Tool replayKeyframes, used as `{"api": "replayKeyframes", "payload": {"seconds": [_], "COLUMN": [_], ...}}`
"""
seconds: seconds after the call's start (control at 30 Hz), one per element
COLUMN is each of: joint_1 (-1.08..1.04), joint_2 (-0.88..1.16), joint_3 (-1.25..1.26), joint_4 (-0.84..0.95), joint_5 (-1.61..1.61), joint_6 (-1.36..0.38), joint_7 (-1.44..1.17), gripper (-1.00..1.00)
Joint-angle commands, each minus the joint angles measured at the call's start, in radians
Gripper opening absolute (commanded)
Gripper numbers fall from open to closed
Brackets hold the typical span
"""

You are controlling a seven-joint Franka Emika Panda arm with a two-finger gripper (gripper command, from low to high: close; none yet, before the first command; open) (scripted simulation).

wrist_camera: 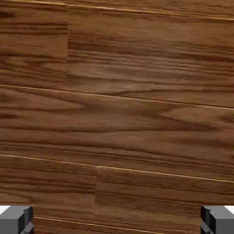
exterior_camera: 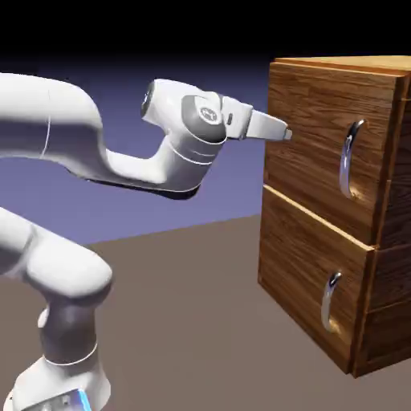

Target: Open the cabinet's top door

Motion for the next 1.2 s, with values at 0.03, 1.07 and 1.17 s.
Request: {"api": "replayKeyframes", "payload": {"seconds": [0.03,1.07,1.17], "joint_1": [0.029,0.552,0.584], "joint_2": [-0.014,-0.161,-0.152], "joint_3": [-0.035,-0.558,-0.576], "joint_4": [0.015,0.318,0.341], "joint_5": [-0.087,-1.215,-1.218], "joint_6": [-0.003,-0.064,-0.069], "joint_7": [0.061,0.846,0.847], "gripper": [1.0,1.0,-1.0]}}
